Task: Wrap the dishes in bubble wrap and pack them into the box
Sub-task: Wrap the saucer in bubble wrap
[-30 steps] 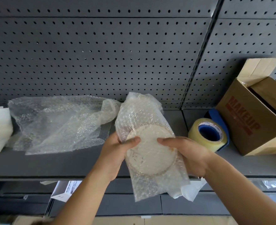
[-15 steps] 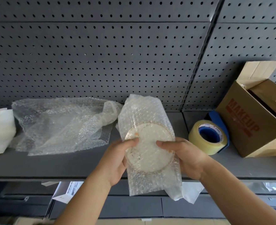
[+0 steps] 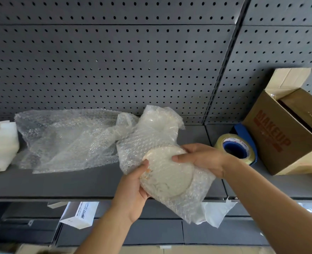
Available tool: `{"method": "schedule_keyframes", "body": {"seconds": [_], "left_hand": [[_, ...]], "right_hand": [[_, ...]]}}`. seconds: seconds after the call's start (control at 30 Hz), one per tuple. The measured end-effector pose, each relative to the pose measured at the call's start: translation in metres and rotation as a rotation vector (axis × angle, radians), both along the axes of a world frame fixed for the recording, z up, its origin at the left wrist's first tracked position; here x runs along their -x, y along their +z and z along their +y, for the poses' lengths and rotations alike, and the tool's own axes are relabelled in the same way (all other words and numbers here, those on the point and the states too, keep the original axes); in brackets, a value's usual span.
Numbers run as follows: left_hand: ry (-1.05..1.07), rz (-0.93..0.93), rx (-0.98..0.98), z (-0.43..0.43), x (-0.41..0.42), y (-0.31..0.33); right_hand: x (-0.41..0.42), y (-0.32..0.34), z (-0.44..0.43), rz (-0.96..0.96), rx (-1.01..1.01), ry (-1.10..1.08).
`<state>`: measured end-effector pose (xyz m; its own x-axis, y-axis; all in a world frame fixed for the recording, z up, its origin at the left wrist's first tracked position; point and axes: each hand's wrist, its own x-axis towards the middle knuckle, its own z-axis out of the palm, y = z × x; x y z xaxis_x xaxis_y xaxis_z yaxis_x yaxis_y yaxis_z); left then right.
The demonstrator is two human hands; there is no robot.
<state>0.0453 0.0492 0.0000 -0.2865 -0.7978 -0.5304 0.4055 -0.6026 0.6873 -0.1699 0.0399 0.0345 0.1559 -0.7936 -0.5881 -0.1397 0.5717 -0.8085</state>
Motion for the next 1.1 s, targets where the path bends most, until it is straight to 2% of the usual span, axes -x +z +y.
{"method": "schedule_keyframes", "body": {"seconds": [0.2,0.27,0.4,0.47,0.57,0.7,0.83,1.1], "left_hand": [[0.280,0.008,-0.013,0.017,0.009,-0.016],[0.340,0.020,-0.017,0.024,0.014,-0.021],[0.333,0.101,-0.064,0.035,0.019,-0.030],[0.318,0.130,-0.082,0.037,0.019,-0.033],[0.309,0.166,-0.089,0.037,0.019,-0.034],[0.336,0.190,-0.097,0.036,0.022,-0.034],[0.353,0.204,-0.086,0.034,0.023,-0.035],[0.350,0.192,-0.065,0.027,0.024,-0.037]], "right_hand": [[0.013,-0.020,0.014,0.013,0.036,-0.084],[0.012,-0.032,0.019,0.038,0.073,-0.183],[0.000,-0.046,0.025,0.095,0.192,-0.428],[-0.003,-0.049,0.028,0.047,0.201,-0.528],[-0.006,-0.044,0.037,-0.148,0.109,-0.654],[-0.008,-0.041,0.048,-0.256,0.070,-0.530],[-0.008,-0.039,0.051,-0.319,0.055,-0.499],[-0.006,-0.046,0.047,-0.208,0.107,-0.566]]}}
